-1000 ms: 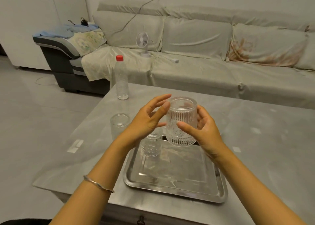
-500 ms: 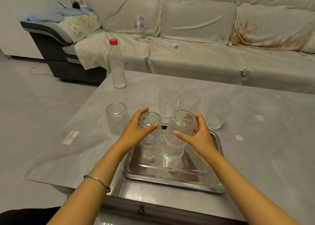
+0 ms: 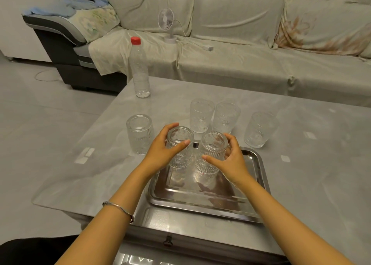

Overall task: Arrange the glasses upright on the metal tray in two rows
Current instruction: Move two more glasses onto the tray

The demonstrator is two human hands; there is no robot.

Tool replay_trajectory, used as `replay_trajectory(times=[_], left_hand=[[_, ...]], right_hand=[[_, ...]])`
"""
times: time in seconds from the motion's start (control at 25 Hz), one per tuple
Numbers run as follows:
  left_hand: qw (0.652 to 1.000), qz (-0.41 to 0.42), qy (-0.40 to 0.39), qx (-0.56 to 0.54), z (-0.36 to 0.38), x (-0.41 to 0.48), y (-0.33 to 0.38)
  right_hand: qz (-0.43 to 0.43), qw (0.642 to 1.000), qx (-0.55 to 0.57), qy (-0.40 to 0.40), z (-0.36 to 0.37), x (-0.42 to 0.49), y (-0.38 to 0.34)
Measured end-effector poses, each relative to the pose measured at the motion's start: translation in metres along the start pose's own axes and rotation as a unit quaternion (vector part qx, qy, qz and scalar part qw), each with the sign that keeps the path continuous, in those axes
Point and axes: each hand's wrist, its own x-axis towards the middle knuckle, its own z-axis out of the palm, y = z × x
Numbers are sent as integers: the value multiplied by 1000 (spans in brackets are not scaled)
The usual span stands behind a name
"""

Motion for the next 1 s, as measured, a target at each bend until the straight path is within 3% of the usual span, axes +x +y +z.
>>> replay_trajectory(times=[0.8, 1.0], left_hand=[[1000, -5, 16, -12, 0, 0, -1], [991, 86, 100, 0, -26, -3, 21]], right_hand=[[-15, 999, -10, -47, -6, 5, -1], [-66, 997, -10, -39, -8, 6, -37]])
